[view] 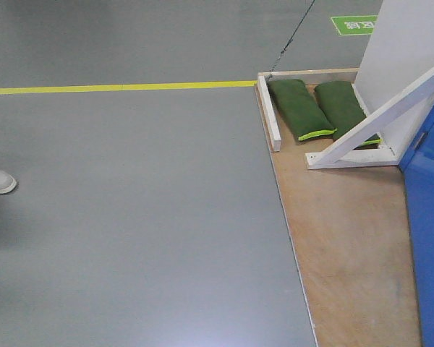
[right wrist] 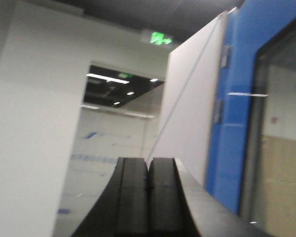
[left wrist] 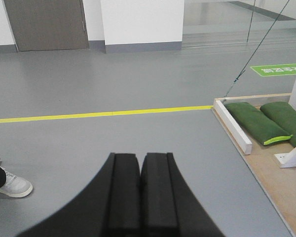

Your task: Move to blue door and open it

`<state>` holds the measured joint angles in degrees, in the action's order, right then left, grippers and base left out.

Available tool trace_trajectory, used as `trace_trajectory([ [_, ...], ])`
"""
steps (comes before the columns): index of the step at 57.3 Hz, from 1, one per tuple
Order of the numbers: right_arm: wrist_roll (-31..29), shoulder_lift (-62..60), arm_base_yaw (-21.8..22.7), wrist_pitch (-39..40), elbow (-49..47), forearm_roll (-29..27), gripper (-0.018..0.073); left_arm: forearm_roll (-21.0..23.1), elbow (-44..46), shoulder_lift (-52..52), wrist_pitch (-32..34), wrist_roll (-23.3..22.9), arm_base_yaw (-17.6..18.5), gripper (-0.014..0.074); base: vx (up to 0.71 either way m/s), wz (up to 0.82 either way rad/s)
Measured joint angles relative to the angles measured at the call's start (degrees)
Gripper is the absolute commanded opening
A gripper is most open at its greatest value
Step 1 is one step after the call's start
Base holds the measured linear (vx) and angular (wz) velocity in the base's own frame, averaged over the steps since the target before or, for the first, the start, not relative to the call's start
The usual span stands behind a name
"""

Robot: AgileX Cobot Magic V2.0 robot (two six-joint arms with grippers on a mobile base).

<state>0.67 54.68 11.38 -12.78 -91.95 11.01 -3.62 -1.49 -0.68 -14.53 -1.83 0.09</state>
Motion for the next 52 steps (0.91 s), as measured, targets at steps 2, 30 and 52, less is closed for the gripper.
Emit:
trace_trajectory([
  [2, 0.0, 1.03, 3.91, -0.22, -2.98, 0.02, 0.0012, 0.0, 0.0, 0.0, 0.0, 0.0, 0.0, 0.0073, 0.0, 0.0],
  [30, 6.72, 4.41, 57.98, 0.98, -9.51, -2.45, 0.0012, 0.0, 0.0, 0.0, 0.0, 0.0, 0.0, 0.0073, 0.0, 0.0],
  [52, 7.62, 15.63, 82.25, 0.86, -9.34, -9.69, 0.0012, 0.0, 0.0, 0.0, 0.0, 0.0, 0.0, 0.0073, 0.0, 0.0],
])
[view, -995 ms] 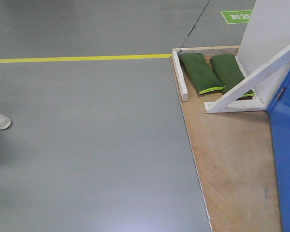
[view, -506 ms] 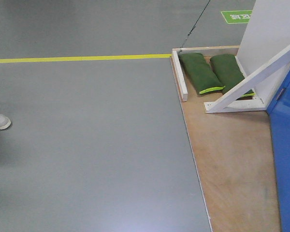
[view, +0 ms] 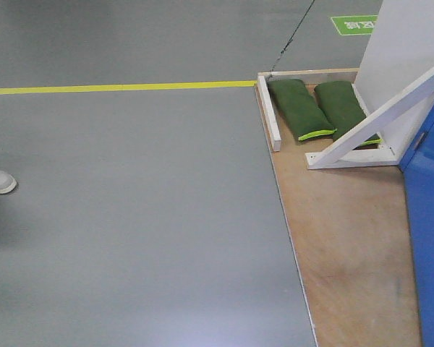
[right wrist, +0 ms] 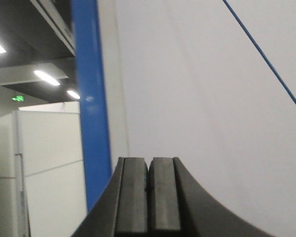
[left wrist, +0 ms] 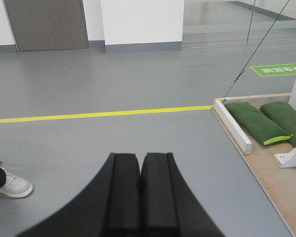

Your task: Move to blue door and open it

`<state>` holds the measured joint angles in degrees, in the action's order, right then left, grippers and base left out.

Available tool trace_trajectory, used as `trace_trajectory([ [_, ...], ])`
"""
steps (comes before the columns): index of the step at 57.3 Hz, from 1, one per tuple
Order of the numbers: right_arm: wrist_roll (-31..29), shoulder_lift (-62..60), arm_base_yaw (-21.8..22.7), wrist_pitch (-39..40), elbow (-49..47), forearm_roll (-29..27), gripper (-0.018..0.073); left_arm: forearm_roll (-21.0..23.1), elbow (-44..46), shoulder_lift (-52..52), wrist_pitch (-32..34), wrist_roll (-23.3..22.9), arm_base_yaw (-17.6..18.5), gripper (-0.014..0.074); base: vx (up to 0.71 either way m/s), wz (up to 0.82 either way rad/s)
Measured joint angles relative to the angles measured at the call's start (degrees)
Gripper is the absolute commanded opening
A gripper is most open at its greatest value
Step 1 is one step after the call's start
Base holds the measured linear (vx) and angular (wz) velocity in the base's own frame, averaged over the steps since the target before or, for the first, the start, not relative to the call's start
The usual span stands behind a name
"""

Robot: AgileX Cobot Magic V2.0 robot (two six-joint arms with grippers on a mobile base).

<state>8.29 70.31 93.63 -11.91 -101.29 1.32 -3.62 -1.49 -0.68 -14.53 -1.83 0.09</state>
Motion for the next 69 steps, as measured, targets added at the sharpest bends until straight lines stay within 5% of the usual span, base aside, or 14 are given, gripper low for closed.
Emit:
trace_trajectory([
  [9, 0.06, 5.82, 4.0, 1.95, 0.0, 0.0, 0.0012, 0.0, 0.0, 0.0, 0.0, 0.0, 0.0, 0.0073, 0.0, 0.0],
  [29, 0.13, 20.25, 4.28, 12.86, 0.4, 0.0, 0.0012, 0.0, 0.0, 0.0, 0.0, 0.0, 0.0, 0.0073, 0.0, 0.0],
  [42, 0.15, 25.74, -0.42, 19.06, 0.47, 0.06, 0.0012, 0.0, 0.0, 0.0, 0.0, 0.0, 0.0, 0.0073, 0.0, 0.0],
  [69, 0.15, 26.01, -10.17, 18.24, 0.47, -2.32, 0.0012, 0.0, 0.0, 0.0, 0.0, 0.02, 0.0, 0.0073, 0.0, 0.0],
])
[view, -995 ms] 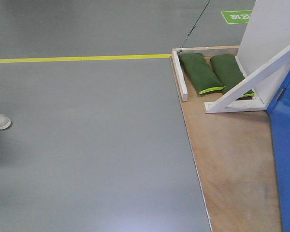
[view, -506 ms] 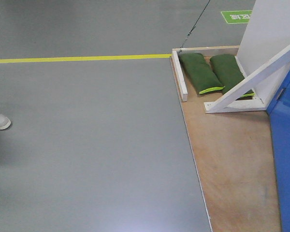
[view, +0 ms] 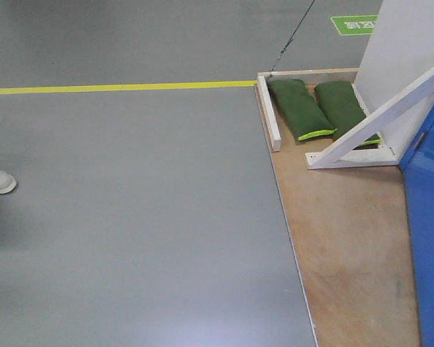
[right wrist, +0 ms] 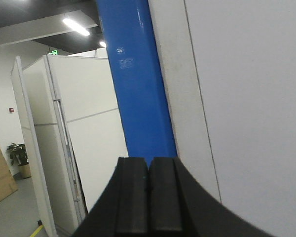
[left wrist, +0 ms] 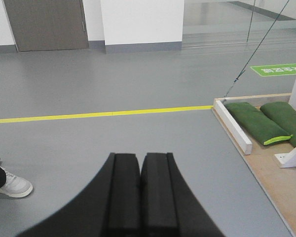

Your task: Move to blue door and open it

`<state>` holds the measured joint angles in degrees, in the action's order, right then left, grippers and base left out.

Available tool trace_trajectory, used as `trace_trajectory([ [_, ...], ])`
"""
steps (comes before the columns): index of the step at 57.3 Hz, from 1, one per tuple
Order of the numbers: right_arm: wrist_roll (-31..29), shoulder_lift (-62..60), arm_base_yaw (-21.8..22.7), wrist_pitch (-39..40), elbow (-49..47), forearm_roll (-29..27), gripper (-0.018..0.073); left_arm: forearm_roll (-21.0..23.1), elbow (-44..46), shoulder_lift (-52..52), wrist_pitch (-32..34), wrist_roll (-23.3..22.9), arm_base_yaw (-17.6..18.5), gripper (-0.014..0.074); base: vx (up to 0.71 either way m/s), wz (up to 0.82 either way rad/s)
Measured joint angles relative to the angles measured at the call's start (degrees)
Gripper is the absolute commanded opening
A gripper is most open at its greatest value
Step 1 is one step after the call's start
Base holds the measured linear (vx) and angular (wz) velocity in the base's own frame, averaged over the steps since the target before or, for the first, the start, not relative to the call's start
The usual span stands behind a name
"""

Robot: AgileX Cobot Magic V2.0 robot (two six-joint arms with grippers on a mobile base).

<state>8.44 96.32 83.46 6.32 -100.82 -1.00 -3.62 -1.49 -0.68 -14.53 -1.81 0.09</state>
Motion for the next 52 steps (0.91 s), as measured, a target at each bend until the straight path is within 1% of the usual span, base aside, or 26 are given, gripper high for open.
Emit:
trace_trajectory([
  [9, 0.04, -1.93, -1.63, -3.55, 0.0, -3.4, 0.0012, 0.0, 0.0, 0.0, 0.0, 0.0, 0.0, 0.0073, 0.0, 0.0],
  [20, 0.03, -5.54, -2.07, -10.16, 0.0, -8.73, 0.0012, 0.0, 0.0, 0.0, 0.0, 0.0, 0.0, 0.0073, 0.0, 0.0],
  [29, 0.03, -7.08, -2.4, -14.37, 0.0, -9.25, 0.0012, 0.0, 0.0, 0.0, 0.0, 0.0, 0.0, 0.0073, 0.0, 0.0],
  [36, 0.03, -8.56, -2.88, -16.01, 0.0, -9.25, 0.0012, 0.0, 0.0, 0.0, 0.0, 0.0, 0.0, 0.0073, 0.0, 0.0],
  [44, 0.03, -10.61, -3.15, -16.53, 0.0, -9.25, 0.0012, 0.0, 0.0, 0.0, 0.0, 0.0, 0.0, 0.0073, 0.0, 0.0],
  [52, 0.03, -12.01, -5.14, -16.6, 0.0, -9.1, 0.0012, 0.0, 0.0, 0.0, 0.0, 0.0, 0.0, 0.0073, 0.0, 0.0],
])
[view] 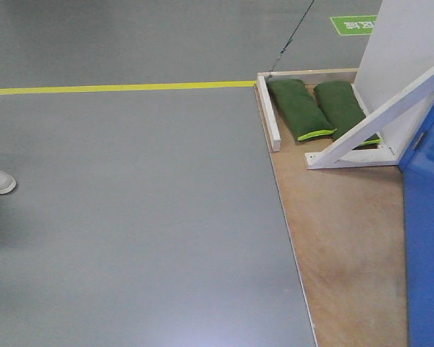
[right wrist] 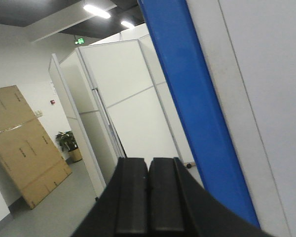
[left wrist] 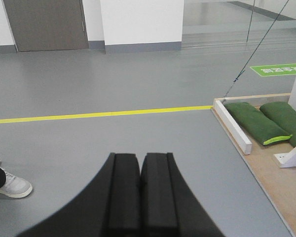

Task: Move to blue door and open it
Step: 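Pull the blue door edge toward the robot with the right gripper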

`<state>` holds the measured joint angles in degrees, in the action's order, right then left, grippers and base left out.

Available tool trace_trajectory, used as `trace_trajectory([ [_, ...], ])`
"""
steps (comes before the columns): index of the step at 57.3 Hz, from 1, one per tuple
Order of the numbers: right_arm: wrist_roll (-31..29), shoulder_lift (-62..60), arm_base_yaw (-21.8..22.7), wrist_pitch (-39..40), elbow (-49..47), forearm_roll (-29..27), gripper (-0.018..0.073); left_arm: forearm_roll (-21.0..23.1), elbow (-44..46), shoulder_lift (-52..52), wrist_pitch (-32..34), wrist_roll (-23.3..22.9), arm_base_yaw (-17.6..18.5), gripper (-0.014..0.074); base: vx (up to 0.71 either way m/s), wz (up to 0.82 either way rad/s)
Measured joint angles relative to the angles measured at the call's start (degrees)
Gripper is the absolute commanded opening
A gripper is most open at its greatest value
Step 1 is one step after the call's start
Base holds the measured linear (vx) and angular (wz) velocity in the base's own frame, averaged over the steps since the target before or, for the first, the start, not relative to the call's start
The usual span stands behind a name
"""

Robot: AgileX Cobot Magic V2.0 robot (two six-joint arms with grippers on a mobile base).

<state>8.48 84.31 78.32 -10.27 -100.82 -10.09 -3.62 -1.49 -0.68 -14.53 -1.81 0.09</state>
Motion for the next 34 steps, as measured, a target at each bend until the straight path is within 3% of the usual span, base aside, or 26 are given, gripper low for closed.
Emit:
trace_trajectory([
  [1, 0.0, -1.42, -3.47, -1.64, 0.25, 0.6, 0.0012, 0.0, 0.0, 0.0, 0.0, 0.0, 0.0, 0.0073, 0.0, 0.0],
  [22, -0.18, -8.09, -14.57, -6.59, 0.6, 1.99, 0.0012, 0.0, 0.0, 0.0, 0.0, 0.0, 0.0, 0.0073, 0.0, 0.0],
  [34, -0.22, -11.67, -24.57, -7.06, 0.49, 1.22, 0.0012, 0.0, 0.0, 0.0, 0.0, 0.0, 0.0, 0.0073, 0.0, 0.0],
])
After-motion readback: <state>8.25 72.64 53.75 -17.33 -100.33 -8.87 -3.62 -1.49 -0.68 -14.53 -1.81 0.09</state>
